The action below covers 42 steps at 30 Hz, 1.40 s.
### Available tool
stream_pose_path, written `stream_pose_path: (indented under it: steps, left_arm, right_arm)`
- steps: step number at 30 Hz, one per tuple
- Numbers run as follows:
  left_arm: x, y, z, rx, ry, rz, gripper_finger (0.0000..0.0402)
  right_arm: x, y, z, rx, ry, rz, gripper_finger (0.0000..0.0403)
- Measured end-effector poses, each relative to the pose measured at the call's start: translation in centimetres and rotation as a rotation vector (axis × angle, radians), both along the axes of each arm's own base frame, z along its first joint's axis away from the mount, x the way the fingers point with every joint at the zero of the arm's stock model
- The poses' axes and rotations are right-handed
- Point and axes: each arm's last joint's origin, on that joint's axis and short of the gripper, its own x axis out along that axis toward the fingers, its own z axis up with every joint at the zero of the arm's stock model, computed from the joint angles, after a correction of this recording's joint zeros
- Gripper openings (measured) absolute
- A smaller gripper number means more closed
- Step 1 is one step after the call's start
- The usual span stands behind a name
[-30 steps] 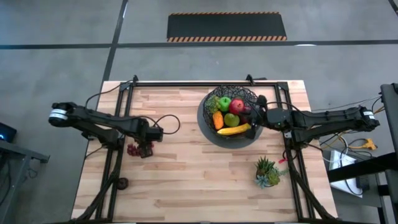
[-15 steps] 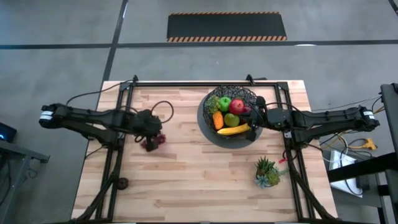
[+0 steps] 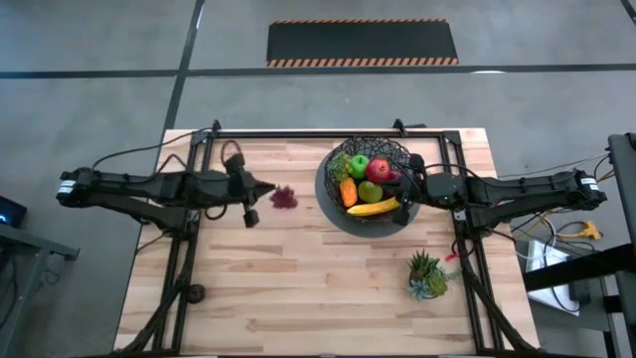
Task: Build produce basket
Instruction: Put the red grapes into the wire basket
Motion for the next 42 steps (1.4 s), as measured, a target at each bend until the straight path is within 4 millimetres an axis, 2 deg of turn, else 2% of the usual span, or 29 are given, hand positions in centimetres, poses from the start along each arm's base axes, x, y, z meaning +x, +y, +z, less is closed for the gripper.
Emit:
stream_pose_path:
  steps: [6, 11, 15, 22, 27, 32, 38, 42]
  left_arm:
    - [1.1, -0.1, 2.9, 0.167, -0.265, -0.048, 0.0000]
    - [3.1, -0.1, 3.8, 0.312, -0.381, -0.058, 0.0000]
    - [5.1, -0.2, 4.4, 0.381, -0.443, -0.051, 0.0000]
    - [9.4, 0.0, 6.4, 0.462, -0.480, -0.029, 0.0000]
    - [12.3, 0.1, 7.6, 0.513, -0.489, -0.019, 0.0000]
    - [14.7, 0.2, 7.6, 0.512, -0.520, -0.031, 0.0000]
    - [17.2, 0.4, 6.2, 0.494, -0.595, -0.068, 0.0000]
    - [18.6, 0.5, 5.1, 0.464, -0.613, -0.075, 0.0000]
  right_arm:
    - [-0.1, 0.0, -0.1, -0.003, 0.014, 0.001, 0.0009]
    - [-0.4, 0.0, -0.1, -0.008, 0.022, 0.003, 0.0009]
    - [-0.9, 0.0, 0.4, -0.021, -0.003, 0.014, 0.0009]
    - [-2.5, 0.1, 1.7, -0.048, -0.076, 0.070, 0.0009]
    - [-3.7, 0.1, 1.5, -0.061, -0.107, 0.072, 0.0009]
    - [-5.1, 0.0, 0.7, -0.073, -0.133, 0.072, 0.0009]
    - [-8.5, 0.0, 2.0, -0.092, -0.311, 0.068, 0.0009]
    - [-9.4, 0.0, 1.8, -0.102, -0.343, 0.068, 0.0009]
